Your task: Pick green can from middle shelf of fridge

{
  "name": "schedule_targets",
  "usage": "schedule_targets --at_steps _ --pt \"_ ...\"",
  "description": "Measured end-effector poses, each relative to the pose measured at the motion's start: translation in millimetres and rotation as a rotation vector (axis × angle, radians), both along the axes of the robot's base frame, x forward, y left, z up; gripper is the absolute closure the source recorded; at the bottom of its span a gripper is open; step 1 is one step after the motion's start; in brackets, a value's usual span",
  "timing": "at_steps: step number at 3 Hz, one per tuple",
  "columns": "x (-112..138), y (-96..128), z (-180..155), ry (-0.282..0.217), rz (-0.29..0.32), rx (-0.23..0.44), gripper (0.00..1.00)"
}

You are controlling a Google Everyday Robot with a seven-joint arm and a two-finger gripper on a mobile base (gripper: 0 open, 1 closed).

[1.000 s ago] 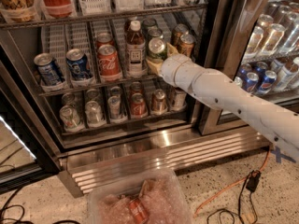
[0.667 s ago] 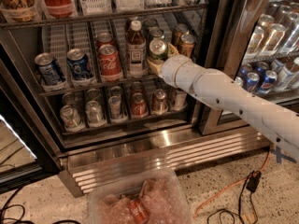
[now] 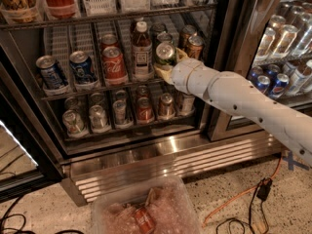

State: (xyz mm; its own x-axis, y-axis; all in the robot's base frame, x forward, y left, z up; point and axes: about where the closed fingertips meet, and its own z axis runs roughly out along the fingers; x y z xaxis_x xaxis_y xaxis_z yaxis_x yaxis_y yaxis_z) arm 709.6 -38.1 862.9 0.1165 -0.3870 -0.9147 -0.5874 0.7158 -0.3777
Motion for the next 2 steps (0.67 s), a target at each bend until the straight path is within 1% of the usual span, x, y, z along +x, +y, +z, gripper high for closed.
schedule_targets --at_steps 1,2 --pt "-6.8 0.4 1.1 0.015 0.034 -0.02 1.0" --pt "-8.9 1.3 -3.3 0.062 0.104 -0.036 1.0"
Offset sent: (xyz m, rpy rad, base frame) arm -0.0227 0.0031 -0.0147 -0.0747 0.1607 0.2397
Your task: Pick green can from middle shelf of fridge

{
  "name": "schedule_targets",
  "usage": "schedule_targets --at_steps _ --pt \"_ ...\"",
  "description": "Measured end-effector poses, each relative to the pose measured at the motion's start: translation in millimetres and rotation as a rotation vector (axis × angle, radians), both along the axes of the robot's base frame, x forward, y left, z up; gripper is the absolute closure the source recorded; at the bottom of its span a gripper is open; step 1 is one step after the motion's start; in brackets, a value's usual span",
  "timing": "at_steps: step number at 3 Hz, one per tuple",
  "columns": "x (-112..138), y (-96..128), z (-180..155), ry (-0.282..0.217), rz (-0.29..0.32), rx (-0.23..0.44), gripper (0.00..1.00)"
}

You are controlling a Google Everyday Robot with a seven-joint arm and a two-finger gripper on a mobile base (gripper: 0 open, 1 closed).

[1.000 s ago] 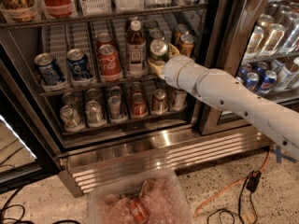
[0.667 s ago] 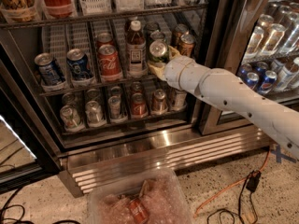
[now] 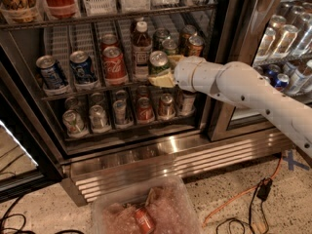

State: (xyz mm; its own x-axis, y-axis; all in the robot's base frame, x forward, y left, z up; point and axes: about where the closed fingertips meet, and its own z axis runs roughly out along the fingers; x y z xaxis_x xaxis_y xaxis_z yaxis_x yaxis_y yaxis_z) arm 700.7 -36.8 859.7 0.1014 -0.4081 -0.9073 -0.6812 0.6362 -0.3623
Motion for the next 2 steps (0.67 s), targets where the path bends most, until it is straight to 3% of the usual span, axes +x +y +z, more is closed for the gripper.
schedule_targets --at_steps 1,2 --pt "-8.3 4.1 -4.4 0.053 0.094 -0.017 1.0" --pt "-15.2 5.7 -4.7 0.08 0.148 -0.03 1.0"
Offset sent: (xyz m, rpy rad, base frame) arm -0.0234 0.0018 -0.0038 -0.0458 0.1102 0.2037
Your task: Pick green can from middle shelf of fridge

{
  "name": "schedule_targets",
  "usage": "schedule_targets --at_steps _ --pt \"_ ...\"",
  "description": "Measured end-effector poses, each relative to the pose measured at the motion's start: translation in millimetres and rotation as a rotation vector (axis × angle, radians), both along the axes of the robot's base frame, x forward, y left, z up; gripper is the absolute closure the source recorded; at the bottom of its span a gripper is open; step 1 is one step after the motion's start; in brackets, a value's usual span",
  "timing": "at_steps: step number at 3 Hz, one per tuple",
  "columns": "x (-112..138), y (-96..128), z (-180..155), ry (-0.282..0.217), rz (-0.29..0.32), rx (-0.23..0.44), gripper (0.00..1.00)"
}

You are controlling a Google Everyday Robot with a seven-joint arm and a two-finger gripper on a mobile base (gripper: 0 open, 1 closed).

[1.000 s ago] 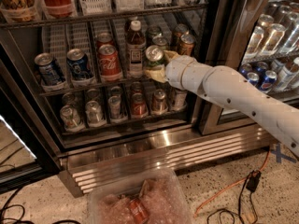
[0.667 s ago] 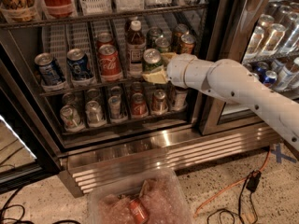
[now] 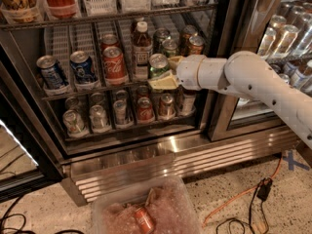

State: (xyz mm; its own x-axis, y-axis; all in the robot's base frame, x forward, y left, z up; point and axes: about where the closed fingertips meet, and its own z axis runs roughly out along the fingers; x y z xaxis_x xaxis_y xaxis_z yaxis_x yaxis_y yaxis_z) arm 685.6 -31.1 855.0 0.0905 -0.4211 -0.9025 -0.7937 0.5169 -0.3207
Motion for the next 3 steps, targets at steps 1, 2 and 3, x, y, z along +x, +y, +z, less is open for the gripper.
schedule_targets --at_steps 1,2,3 --pt "-8 -10 -3 0.021 -0.025 -0.007 1.0" --pt "-15 -19 -6 0.036 -0.076 -0.016 1.0" --pt "-23 -21 -10 0.053 -0.109 -0.022 1.0"
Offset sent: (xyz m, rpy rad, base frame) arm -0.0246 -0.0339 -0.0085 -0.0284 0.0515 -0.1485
